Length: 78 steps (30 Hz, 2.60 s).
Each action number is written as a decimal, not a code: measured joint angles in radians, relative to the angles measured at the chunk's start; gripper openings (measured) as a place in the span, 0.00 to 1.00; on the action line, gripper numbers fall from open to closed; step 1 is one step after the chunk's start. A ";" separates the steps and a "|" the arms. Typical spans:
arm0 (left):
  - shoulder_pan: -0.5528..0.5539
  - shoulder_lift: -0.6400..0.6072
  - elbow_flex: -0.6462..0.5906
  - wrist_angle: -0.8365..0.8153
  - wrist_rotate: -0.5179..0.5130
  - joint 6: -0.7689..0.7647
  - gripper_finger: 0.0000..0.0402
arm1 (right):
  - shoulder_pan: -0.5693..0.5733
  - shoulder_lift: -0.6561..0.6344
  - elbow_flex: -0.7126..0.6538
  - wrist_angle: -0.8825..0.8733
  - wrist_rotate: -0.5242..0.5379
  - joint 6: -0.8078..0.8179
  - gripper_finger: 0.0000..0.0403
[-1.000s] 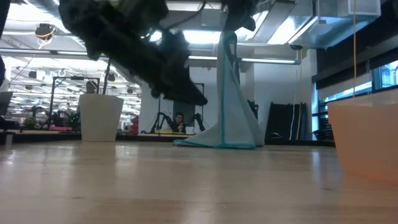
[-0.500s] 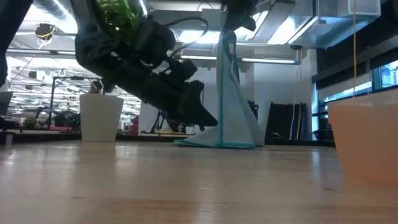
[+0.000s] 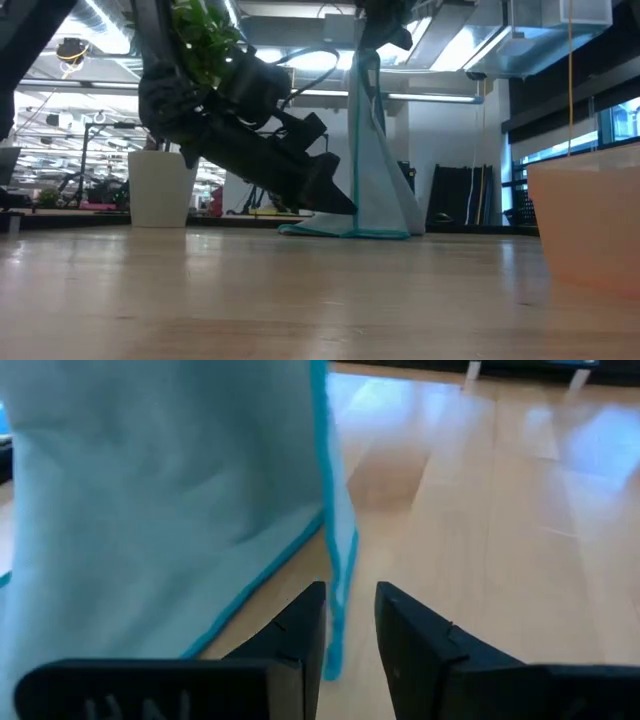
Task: Roll microfiber towels into tight, uniform cylinder then place into a basket
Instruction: Roll the light blue microfiber towel
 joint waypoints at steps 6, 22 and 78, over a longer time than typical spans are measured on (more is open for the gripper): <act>0.032 0.000 0.000 -0.002 0.023 0.001 0.20 | 0.000 0.000 0.000 0.000 0.000 0.001 0.01; 0.045 0.092 0.047 0.030 0.123 0.013 0.20 | 0.000 -0.001 0.001 -0.001 0.000 0.013 0.01; 0.272 -0.980 0.396 -1.410 -0.199 0.265 0.00 | -0.001 -0.004 0.001 -0.241 0.515 -0.298 0.02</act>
